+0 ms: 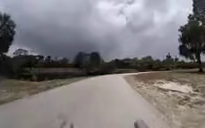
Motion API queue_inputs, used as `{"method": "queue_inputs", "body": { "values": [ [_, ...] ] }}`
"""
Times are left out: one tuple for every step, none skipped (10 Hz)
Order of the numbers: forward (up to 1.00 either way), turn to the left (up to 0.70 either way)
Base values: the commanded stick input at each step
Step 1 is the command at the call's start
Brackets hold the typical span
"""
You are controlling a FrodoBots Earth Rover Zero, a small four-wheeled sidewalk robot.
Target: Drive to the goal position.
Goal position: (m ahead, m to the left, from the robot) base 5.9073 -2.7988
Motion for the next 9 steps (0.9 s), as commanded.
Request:
{"method": "queue_inputs", "body": {
  "values": [
    [0.85,0.0],
    [0.85,0.0],
    [0.85,0.0],
    [0.85,0.0],
    [0.85,0.0],
    [0.85,0.0],
    [0.85,0.0],
    [0.85,0.0],
    [0.85,0.0]
  ]
}}
